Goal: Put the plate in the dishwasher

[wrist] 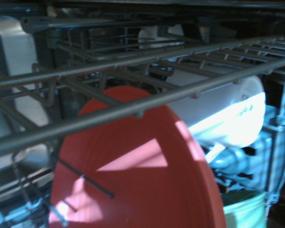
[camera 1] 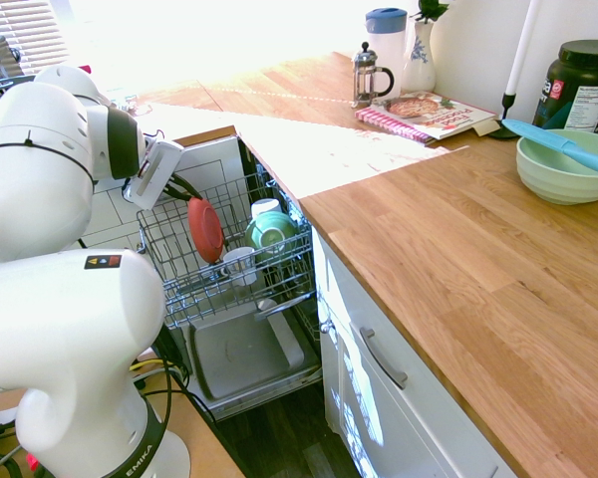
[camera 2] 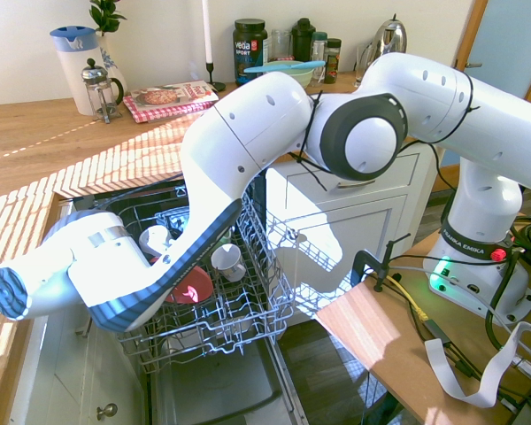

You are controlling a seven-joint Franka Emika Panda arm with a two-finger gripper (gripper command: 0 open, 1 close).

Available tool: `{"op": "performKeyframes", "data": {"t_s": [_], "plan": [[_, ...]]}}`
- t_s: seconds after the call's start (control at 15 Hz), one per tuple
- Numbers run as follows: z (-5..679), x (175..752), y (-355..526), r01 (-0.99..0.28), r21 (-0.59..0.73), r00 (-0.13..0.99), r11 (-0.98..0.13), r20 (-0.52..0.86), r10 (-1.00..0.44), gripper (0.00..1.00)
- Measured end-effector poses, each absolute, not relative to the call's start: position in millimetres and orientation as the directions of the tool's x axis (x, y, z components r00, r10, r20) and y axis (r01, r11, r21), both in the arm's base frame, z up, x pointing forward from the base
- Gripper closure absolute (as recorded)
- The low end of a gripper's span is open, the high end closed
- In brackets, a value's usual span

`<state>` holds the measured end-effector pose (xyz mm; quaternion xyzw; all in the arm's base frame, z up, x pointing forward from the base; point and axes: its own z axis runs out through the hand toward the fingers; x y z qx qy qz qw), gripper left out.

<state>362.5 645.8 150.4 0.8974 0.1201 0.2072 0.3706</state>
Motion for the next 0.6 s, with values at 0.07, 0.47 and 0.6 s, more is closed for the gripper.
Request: {"op": "performKeyframes", "data": {"t_s": [0.07,0.47,0.6], "plan": [[154.7,372.5,642.8,0.086,0.712,0.907,-0.697,0.234,0.351,0.0],[231.2,457.4,591.9,0.182,0.587,0.982,-0.789,-0.07,0.174,0.0],[276.3,476.4,574.5,0.165,0.551,0.986,-0.818,-0.099,0.132,0.0]]}}
